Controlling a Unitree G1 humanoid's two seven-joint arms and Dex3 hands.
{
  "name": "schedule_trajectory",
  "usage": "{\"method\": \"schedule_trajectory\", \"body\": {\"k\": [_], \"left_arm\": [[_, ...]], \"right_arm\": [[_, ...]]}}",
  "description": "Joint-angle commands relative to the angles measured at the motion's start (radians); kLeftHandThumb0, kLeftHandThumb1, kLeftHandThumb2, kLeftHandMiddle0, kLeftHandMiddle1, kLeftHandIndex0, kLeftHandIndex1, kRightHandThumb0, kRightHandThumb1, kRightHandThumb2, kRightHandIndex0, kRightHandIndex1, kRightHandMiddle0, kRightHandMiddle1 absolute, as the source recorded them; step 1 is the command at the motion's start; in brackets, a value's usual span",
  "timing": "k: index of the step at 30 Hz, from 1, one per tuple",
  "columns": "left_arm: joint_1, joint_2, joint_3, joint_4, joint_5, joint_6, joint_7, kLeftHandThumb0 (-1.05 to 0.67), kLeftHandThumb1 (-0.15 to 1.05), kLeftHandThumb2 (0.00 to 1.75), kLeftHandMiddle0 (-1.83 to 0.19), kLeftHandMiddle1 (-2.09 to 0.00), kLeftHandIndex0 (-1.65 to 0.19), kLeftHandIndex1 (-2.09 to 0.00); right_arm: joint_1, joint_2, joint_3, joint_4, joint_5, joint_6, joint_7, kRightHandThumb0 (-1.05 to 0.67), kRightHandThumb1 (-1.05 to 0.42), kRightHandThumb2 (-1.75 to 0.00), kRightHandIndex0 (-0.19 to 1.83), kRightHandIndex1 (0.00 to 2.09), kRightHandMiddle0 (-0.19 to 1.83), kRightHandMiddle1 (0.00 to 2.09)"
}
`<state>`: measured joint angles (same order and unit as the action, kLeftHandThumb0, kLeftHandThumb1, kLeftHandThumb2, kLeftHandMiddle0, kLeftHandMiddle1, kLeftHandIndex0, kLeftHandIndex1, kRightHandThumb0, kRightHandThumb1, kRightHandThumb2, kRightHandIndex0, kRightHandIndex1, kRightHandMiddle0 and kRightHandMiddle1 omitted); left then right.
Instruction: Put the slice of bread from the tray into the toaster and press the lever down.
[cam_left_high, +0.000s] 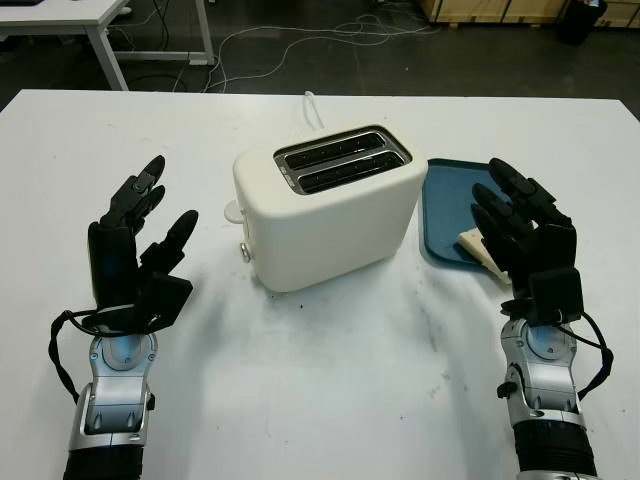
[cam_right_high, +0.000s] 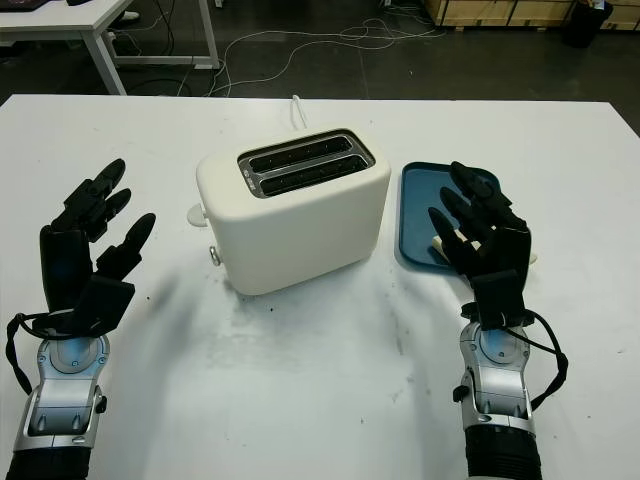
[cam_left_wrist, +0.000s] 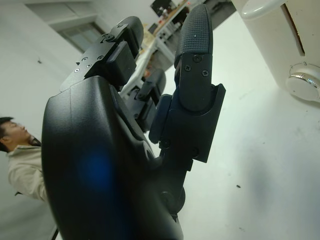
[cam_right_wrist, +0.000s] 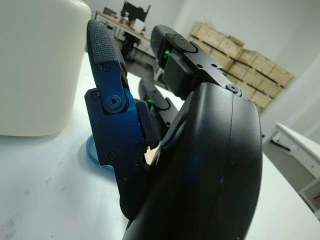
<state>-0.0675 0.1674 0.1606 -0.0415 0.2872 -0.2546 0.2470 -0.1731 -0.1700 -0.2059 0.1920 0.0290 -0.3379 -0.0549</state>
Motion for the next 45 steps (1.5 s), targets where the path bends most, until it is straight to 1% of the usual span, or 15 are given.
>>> {"method": "schedule_trajectory", "body": {"k": [1,4,11,14,16,17,20,24,27,29,31,34,38,41,45], "left_arm": [[0.009,0.001,0.003,-0.004,-0.003,-0.006,0.007,-0.65,0.92,0.28,-0.68,-0.06,-0.57,0.00],[0.006,0.007,0.002,0.005,0.004,-0.019,0.010,-0.65,0.92,0.29,-0.68,-0.05,-0.57,0.00],[0.011,0.008,0.006,-0.004,-0.012,-0.011,-0.003,-0.65,0.92,0.29,-0.67,-0.04,-0.56,0.00],[0.011,0.008,0.009,-0.003,-0.008,-0.016,0.003,-0.65,0.92,0.29,-0.68,-0.04,-0.57,0.00],[0.009,0.009,0.006,0.000,0.001,-0.019,0.006,-0.66,0.92,0.29,-0.69,-0.04,-0.57,0.00],[0.008,0.007,0.004,0.000,-0.001,-0.018,0.005,-0.66,0.92,0.29,-0.69,-0.04,-0.57,0.00],[0.005,-0.002,-0.001,-0.002,-0.006,-0.008,0.003,-0.66,0.92,0.28,-0.69,-0.04,-0.57,0.00],[0.001,-0.009,-0.006,-0.005,-0.006,0.002,0.003,-0.67,0.92,0.27,-0.69,-0.04,-0.57,0.00],[0.001,-0.004,-0.012,-0.001,0.007,-0.004,0.005,-0.67,0.92,0.28,-0.69,-0.03,-0.57,0.00],[0.002,-0.004,-0.015,-0.001,0.010,-0.004,0.006,-0.67,0.92,0.29,-0.69,-0.03,-0.57,0.00],[0.002,-0.005,-0.015,-0.001,0.006,-0.003,0.005,-0.67,0.92,0.29,-0.69,-0.03,-0.57,0.00],[0.003,-0.004,-0.011,-0.005,0.003,0.001,0.004,-0.66,0.92,0.28,-0.69,-0.03,-0.57,0.00],[0.003,-0.002,-0.005,-0.008,-0.008,0.008,-0.004,-0.66,0.92,0.28,-0.69,-0.02,-0.57,0.00],[0.002,0.004,-0.004,0.000,-0.011,-0.003,-0.006,-0.64,0.92,0.29,-0.69,-0.02,-0.56,0.00],[-0.002,0.009,-0.002,0.011,-0.008,-0.019,0.002,-0.64,0.92,0.28,-0.70,-0.03,-0.56,0.00]], "right_arm": [[-0.004,0.011,-0.003,-0.004,0.012,-0.004,0.000,-0.60,-0.92,-0.09,0.72,0.00,0.70,0.00],[-0.001,0.010,-0.002,-0.015,0.008,0.010,-0.005,-0.61,-0.92,-0.09,0.72,0.00,0.70,0.00],[0.000,0.005,0.001,-0.011,0.003,0.008,0.001,-0.64,-0.92,-0.09,0.71,0.00,0.69,0.00],[0.007,-0.027,0.001,-0.001,0.006,-0.016,0.042,-0.59,-0.92,-0.07,0.68,0.00,0.67,0.00],[0.020,-0.082,0.001,0.003,-0.048,-0.045,0.060,-0.59,-0.92,-0.07,0.64,0.00,0.62,0.00],[0.029,-0.118,0.002,0.004,-0.110,-0.064,0.045,-0.60,-0.92,-0.07,0.63,0.00,0.61,0.00],[0.058,-0.263,0.011,0.029,-0.381,-0.157,-0.076,-0.57,-0.89,-0.04,0.62,0.00,0.59,0.00],[0.089,-0.434,0.019,0.103,-0.543,-0.236,-0.145,-0.55,-0.86,-0.01,0.51,0.00,0.50,0.00],[0.097,-0.582,0.052,0.214,-0.711,-0.329,-0.293,-0.54,-0.80,0.00,0.46,0.00,0.47,0.00],[0.097,-0.683,0.103,0.274,-0.855,-0.340,-0.420,-0.54,-0.79,0.00,0.41,0.00,0.43,0.00],[0.083,-0.767,0.174,0.356,-0.993,-0.319,-0.582,-0.56,-0.78,0.00,0.39,0.00,0.42,0.00],[0.051,-0.834,0.268,0.488,-1.093,-0.289,-0.755,-0.64,-0.75,0.00,0.32,0.00,0.37,0.00],[0.020,-0.892,0.355,0.598,-1.137,-0.262,-0.885,-0.68,-0.74,0.00,0.14,0.00,0.20,0.00],[0.008,-0.912,0.398,0.626,-1.142,-0.230,-0.924,-0.71,-0.75,-0.01,0.10,0.00,0.17,0.00],[-0.027,-0.895,0.446,0.675,-1.121,-0.224,-0.959,-0.69,-0.75,0.00,0.09,0.01,0.17,0.00]]}}
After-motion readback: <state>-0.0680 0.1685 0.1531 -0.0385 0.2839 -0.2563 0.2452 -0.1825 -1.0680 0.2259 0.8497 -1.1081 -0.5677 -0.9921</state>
